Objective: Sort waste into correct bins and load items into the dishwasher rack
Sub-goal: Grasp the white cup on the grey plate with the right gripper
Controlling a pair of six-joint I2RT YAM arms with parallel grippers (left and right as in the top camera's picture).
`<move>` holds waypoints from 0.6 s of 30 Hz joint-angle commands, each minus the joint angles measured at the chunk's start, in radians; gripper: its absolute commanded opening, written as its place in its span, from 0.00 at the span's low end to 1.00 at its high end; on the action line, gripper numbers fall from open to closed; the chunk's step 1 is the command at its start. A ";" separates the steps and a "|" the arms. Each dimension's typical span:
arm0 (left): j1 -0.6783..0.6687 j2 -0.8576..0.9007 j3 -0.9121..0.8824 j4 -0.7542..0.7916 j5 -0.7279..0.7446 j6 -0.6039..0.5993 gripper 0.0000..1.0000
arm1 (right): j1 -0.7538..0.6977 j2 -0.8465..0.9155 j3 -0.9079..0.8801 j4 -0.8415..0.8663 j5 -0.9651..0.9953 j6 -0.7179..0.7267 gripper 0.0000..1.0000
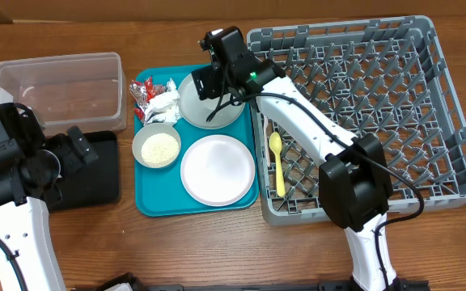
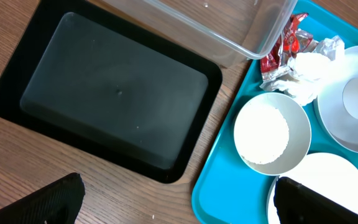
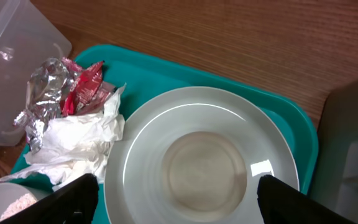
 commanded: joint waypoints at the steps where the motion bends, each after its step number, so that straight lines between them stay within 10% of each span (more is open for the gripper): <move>1: 0.006 0.005 0.016 0.000 0.011 0.023 1.00 | -0.004 0.034 0.008 0.019 0.013 -0.017 0.89; 18: 0.006 0.005 0.016 0.000 0.011 0.023 1.00 | -0.010 0.141 0.008 0.086 0.026 -0.021 0.79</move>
